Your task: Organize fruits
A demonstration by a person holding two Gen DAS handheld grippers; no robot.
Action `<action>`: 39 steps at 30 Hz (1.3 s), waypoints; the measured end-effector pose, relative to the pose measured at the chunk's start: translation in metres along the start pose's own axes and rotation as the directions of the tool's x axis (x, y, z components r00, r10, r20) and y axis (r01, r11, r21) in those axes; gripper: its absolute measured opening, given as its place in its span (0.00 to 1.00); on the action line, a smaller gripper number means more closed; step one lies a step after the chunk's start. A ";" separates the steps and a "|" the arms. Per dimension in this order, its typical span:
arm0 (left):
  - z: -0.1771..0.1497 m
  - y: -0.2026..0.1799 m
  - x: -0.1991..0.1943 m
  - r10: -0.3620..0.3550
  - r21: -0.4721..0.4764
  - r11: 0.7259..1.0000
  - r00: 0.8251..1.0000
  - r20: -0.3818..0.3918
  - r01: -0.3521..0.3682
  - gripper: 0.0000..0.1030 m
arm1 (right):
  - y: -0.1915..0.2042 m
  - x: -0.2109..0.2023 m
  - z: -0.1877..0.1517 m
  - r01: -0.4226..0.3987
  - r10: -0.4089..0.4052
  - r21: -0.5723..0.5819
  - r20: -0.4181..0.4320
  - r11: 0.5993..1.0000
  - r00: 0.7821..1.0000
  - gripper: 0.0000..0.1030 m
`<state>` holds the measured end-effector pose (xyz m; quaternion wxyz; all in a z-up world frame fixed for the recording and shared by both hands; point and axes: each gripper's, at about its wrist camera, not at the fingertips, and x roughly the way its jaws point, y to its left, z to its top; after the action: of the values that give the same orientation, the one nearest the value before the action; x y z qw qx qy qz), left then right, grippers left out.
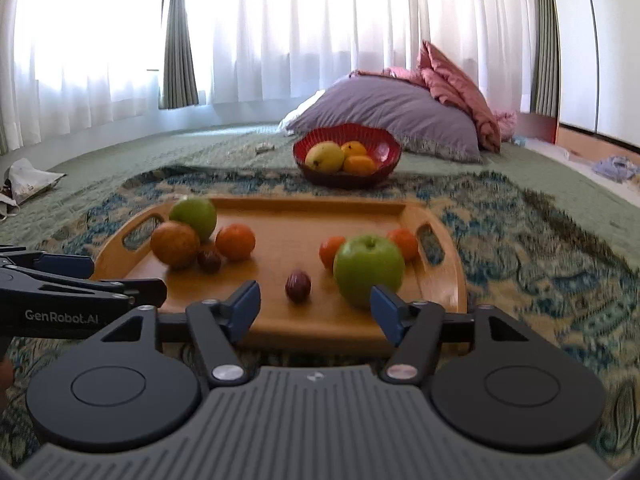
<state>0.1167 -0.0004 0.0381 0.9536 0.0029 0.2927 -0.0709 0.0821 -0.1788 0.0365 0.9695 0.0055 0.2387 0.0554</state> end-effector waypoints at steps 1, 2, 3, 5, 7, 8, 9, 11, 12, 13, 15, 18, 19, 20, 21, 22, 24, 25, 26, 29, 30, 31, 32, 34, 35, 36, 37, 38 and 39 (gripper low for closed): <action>-0.005 0.001 0.000 0.005 -0.004 1.000 1.000 -0.011 -0.005 0.84 | 0.000 -0.001 -0.004 -0.001 0.001 0.003 -0.010 1.000 1.000 0.77; -0.009 0.002 0.000 0.010 -0.006 1.000 1.000 -0.023 -0.010 0.84 | 0.000 -0.002 -0.007 0.000 0.000 0.003 -0.017 1.000 1.000 0.79; -0.013 0.003 0.001 0.016 -0.008 1.000 0.999 -0.031 -0.016 0.84 | 0.001 -0.002 -0.011 0.003 -0.003 -0.001 -0.024 1.000 1.000 0.79; -0.020 0.005 0.005 0.031 -0.014 0.999 0.998 -0.051 -0.032 0.84 | 0.001 -0.001 -0.018 0.013 -0.013 -0.011 -0.039 1.000 0.999 0.82; -0.026 0.007 0.009 0.043 -0.020 0.999 0.997 -0.069 -0.044 0.84 | 0.002 0.002 -0.024 0.024 -0.025 -0.016 -0.058 1.000 0.998 0.83; -0.029 0.009 0.011 0.048 -0.022 0.999 0.996 -0.075 -0.050 0.84 | 0.001 0.005 -0.027 0.028 -0.029 -0.016 -0.069 0.999 0.997 0.83; -0.032 0.009 0.012 0.055 -0.022 0.998 0.996 -0.074 -0.056 0.86 | 0.001 0.007 -0.029 0.032 -0.033 -0.016 -0.081 0.999 0.996 0.83; -0.034 0.010 0.013 0.063 -0.016 0.998 0.996 -0.062 -0.064 0.93 | 0.001 0.011 -0.033 0.036 -0.037 -0.012 -0.101 0.999 0.994 0.83; -0.035 0.009 0.013 0.066 -0.014 0.998 0.996 -0.061 -0.067 0.96 | 0.001 0.013 -0.034 0.037 -0.037 -0.010 -0.109 0.999 0.993 0.83; -0.035 0.009 0.014 0.066 -0.013 0.998 0.996 -0.063 -0.067 0.96 | 0.001 0.014 -0.034 0.037 -0.038 -0.008 -0.115 0.999 0.993 0.84; -0.035 0.008 0.017 0.072 -0.008 0.997 0.995 -0.072 -0.073 0.97 | 0.001 0.016 -0.036 0.037 -0.038 -0.009 -0.122 0.999 0.992 0.86; -0.036 0.006 0.020 0.080 -0.005 0.997 0.994 -0.075 -0.081 1.00 | 0.001 0.018 -0.040 0.042 -0.043 -0.008 -0.129 0.999 0.991 0.88; -0.036 0.006 0.021 0.081 -0.004 0.997 0.994 -0.076 -0.081 1.00 | 0.002 0.019 -0.041 0.045 -0.046 -0.007 -0.127 0.999 0.991 0.89; -0.036 0.006 0.022 0.079 -0.007 0.997 0.994 -0.076 -0.080 1.00 | 0.001 0.019 -0.041 0.048 -0.048 -0.005 -0.127 0.999 0.991 0.90; -0.037 0.007 0.022 0.077 -0.011 0.997 0.994 -0.076 -0.078 1.00 | 0.001 0.020 -0.042 0.052 -0.051 -0.001 -0.128 0.999 0.990 0.92; -0.037 0.008 0.023 0.074 -0.016 0.997 0.994 -0.076 -0.075 1.00 | 0.001 0.020 -0.043 0.051 -0.051 0.001 -0.130 0.999 0.990 0.94; -0.038 0.010 0.024 0.069 -0.031 0.997 0.995 -0.074 -0.071 1.00 | 0.001 0.022 -0.043 0.039 -0.039 -0.001 -0.137 0.999 0.990 0.97; -0.038 0.011 0.024 0.066 -0.038 0.997 0.995 -0.074 -0.069 1.00 | 0.001 0.023 -0.043 0.037 -0.037 -0.004 -0.141 0.999 0.989 0.98; -0.038 0.012 0.024 0.064 -0.041 0.997 0.995 -0.074 -0.067 1.00 | 0.003 0.023 -0.043 0.035 -0.036 -0.010 -0.144 0.999 0.989 0.99; -0.038 0.012 0.024 0.065 -0.040 0.997 0.995 -0.073 -0.068 1.00 | 0.005 0.024 -0.044 0.034 -0.037 -0.021 -0.148 0.999 0.988 1.00; -0.039 0.012 0.024 0.066 -0.042 0.997 0.995 -0.072 -0.069 1.00 | 0.004 0.024 -0.044 0.033 -0.036 -0.019 -0.148 0.999 0.988 1.00; -0.039 0.012 0.024 0.067 -0.044 0.997 0.995 -0.070 -0.070 1.00 | 0.004 0.024 -0.044 0.032 -0.035 -0.018 -0.148 0.999 0.988 1.00; -0.039 0.012 0.024 0.068 -0.043 0.997 0.995 -0.068 -0.071 1.00 | 0.004 0.024 -0.044 0.032 -0.034 -0.016 -0.147 0.999 0.989 1.00; -0.039 0.013 0.024 0.069 -0.043 0.997 0.995 -0.068 -0.072 1.00 | 0.003 0.025 -0.044 0.032 -0.034 -0.015 -0.146 0.999 0.989 1.00; -0.039 0.012 0.024 0.069 -0.043 0.996 0.995 -0.068 -0.072 1.00 | 0.004 0.024 -0.044 0.033 -0.035 -0.015 -0.145 0.999 0.989 1.00; -0.040 0.012 0.024 0.071 -0.042 0.996 0.995 -0.068 -0.074 1.00 | 0.004 0.024 -0.044 0.034 -0.036 -0.016 -0.143 0.999 0.989 1.00; -0.040 0.012 0.024 0.073 -0.040 0.996 0.995 -0.067 -0.075 1.00 | 0.004 0.024 -0.045 0.034 -0.036 -0.017 -0.142 0.999 0.989 1.00; -0.040 0.012 0.024 0.072 -0.041 0.996 0.995 -0.068 -0.075 1.00 | 0.004 0.024 -0.045 0.035 -0.037 -0.017 -0.141 0.999 0.989 1.00; -0.040 0.012 0.024 0.072 -0.041 0.996 0.995 -0.068 -0.075 1.00 | 0.004 0.024 -0.045 0.035 -0.037 -0.017 -0.141 0.999 0.989 1.00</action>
<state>0.1157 0.0101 -0.0084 0.9451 -0.0048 0.3255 -0.0293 0.0818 -0.1728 -0.0141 0.9510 -0.0098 0.3064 0.0398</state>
